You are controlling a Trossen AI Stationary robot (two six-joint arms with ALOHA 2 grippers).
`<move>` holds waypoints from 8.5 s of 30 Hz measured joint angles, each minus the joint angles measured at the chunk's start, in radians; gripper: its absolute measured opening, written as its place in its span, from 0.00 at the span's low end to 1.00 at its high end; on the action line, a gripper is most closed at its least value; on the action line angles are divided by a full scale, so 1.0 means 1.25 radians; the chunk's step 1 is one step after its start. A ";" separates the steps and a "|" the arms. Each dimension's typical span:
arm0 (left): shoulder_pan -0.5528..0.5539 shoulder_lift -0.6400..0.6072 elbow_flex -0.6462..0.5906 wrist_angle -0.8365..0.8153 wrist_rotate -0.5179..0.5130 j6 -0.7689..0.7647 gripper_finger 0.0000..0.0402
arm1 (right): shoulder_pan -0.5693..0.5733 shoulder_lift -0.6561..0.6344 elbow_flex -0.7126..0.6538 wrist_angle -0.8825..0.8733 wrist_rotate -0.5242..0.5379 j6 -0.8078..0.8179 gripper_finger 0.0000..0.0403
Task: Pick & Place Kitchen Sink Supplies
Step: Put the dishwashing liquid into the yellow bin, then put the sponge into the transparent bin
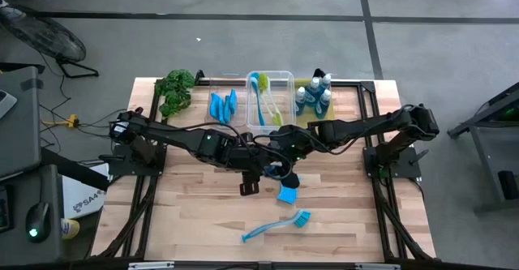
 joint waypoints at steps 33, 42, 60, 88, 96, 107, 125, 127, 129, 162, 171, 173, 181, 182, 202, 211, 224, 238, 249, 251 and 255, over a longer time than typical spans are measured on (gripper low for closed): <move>0.032 -0.151 -0.017 -0.126 -0.281 0.042 0.56 | -0.153 -0.370 0.000 -0.389 0.376 0.020 0.40; 0.147 -0.200 -0.228 0.130 -0.071 0.141 0.52 | -0.163 -0.453 -0.051 -0.437 0.420 0.094 0.40; 0.301 -0.508 -0.617 0.519 0.181 0.107 0.45 | -0.163 -0.589 -0.510 0.114 0.629 0.202 0.40; 0.373 -0.585 -0.707 0.605 0.255 0.056 0.44 | -0.164 -0.372 -0.749 0.664 0.897 0.265 0.41; 0.373 -0.585 -0.707 0.604 0.255 0.052 0.44 | -0.178 -0.256 -0.749 0.743 0.917 0.309 0.41; 0.373 -0.585 -0.706 0.602 0.269 0.041 0.44 | -0.179 -0.179 -0.749 0.791 0.944 0.321 0.41; 0.373 -0.585 -0.706 0.601 0.279 0.043 0.44 | -0.205 -0.116 -0.747 0.859 0.920 0.321 0.43; 0.373 -0.585 -0.706 0.598 0.279 0.047 0.44 | -0.205 -0.116 -0.747 0.859 0.911 0.321 0.44; 0.373 -0.585 -0.706 0.597 0.279 0.049 0.44 | -0.205 -0.116 -0.746 0.860 0.898 0.320 0.46; 0.371 -0.584 -0.706 0.598 0.273 0.062 0.44 | -0.205 -0.367 -0.747 0.626 0.771 0.186 0.63; 0.371 -0.584 -0.706 0.597 0.321 0.040 0.44 | -0.194 -0.544 -0.746 0.552 0.729 0.142 0.63; 0.370 -0.584 -0.706 0.593 0.330 0.029 0.44 | -0.187 -0.584 -0.746 0.540 0.698 0.133 0.63; 0.370 -0.584 -0.706 0.589 0.341 -0.001 0.44 | -0.149 -0.660 -0.746 0.504 0.474 0.145 0.63; 0.370 -0.584 -0.706 0.589 0.341 -0.001 0.44 | -0.142 -0.658 -0.746 0.496 0.449 0.160 0.63; 0.370 -0.584 -0.706 0.579 0.320 -0.016 0.44 | 0.087 -0.350 -0.746 0.470 0.268 0.321 0.62; 0.370 -0.584 -0.706 0.562 0.318 -0.016 0.44 | 0.149 -0.205 -0.746 0.559 0.271 0.321 0.61; 0.370 -0.584 -0.706 0.537 0.317 -0.022 0.44 | 0.152 -0.025 -0.746 0.733 0.312 0.473 0.60; 0.370 -0.584 -0.706 0.531 0.317 -0.022 0.44 | 0.151 0.016 -0.744 0.746 0.331 0.495 0.37; 0.371 -0.584 -0.706 0.507 0.315 -0.022 0.44 | 0.153 0.018 -0.747 0.769 0.309 0.484 0.04; 0.370 -0.584 -0.706 0.507 0.315 -0.022 0.44 | 0.152 0.009 -0.746 0.767 0.304 0.484 0.02; 0.371 -0.584 -0.706 0.508 0.315 -0.023 0.44 | 0.150 -0.020 -0.733 0.756 0.302 0.472 0.01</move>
